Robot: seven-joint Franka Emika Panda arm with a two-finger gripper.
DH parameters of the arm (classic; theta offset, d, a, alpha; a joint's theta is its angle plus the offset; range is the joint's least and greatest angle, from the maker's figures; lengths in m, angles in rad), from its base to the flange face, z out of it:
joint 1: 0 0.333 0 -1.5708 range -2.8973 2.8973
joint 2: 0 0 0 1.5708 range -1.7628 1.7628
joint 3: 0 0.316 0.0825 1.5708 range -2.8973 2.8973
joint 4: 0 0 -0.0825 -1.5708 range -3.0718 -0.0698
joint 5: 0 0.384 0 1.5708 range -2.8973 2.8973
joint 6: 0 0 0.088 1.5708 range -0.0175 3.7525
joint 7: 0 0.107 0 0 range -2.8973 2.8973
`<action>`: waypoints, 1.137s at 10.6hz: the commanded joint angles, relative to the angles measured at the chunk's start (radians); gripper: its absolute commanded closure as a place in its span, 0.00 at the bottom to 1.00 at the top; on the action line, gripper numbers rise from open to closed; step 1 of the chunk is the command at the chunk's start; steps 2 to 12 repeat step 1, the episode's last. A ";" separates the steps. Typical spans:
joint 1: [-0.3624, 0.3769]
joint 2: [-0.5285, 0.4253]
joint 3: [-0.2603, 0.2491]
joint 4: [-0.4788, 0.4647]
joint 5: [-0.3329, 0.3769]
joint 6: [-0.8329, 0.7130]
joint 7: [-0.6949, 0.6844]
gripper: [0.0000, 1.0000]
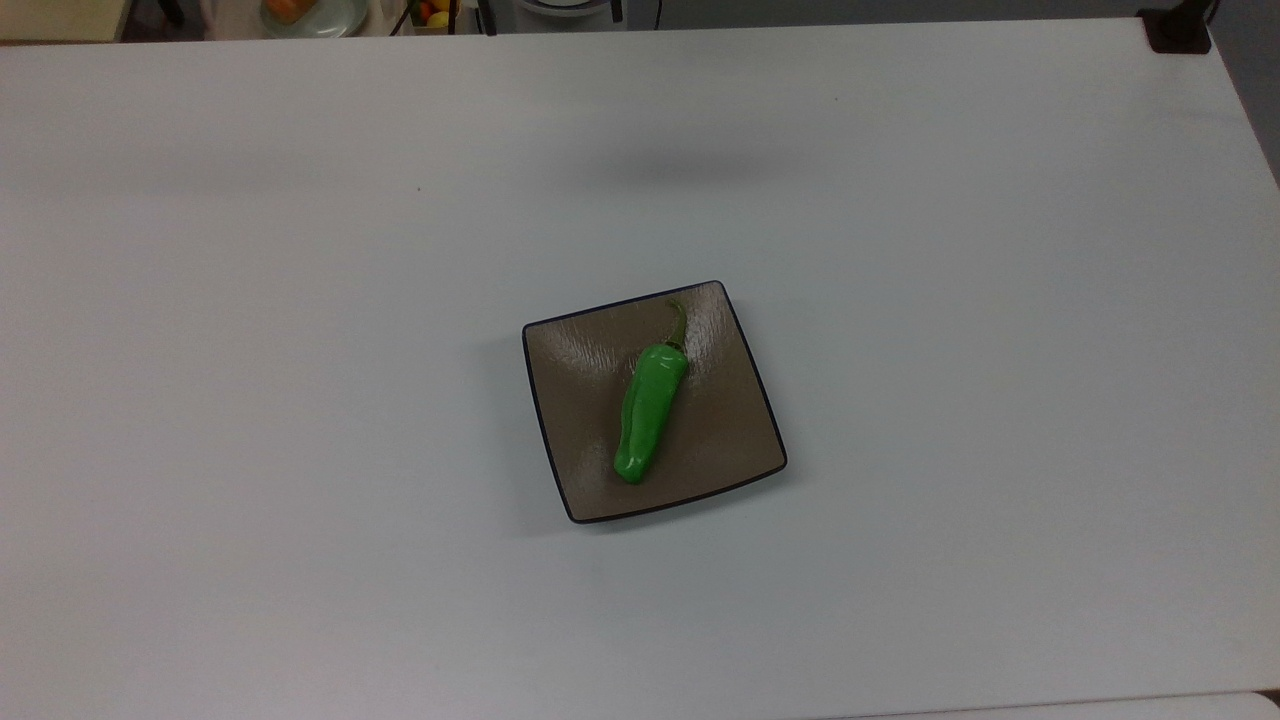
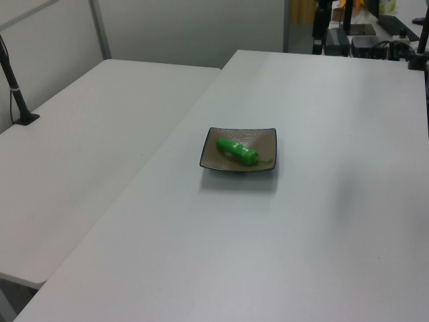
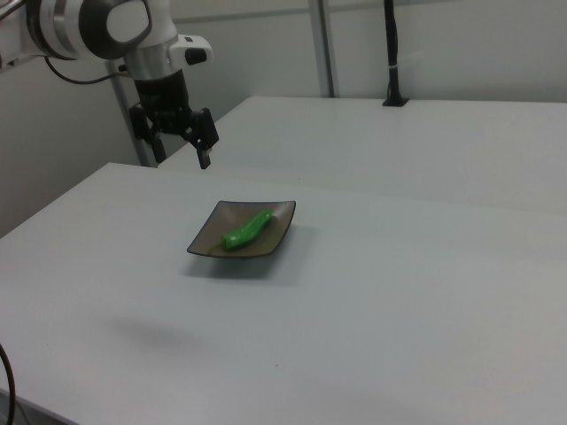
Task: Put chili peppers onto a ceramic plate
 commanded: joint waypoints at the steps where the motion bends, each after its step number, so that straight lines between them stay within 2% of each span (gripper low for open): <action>1: -0.006 -0.020 0.018 -0.036 0.003 0.035 -0.021 0.00; 12: -0.006 -0.020 0.018 -0.036 0.003 0.035 -0.021 0.00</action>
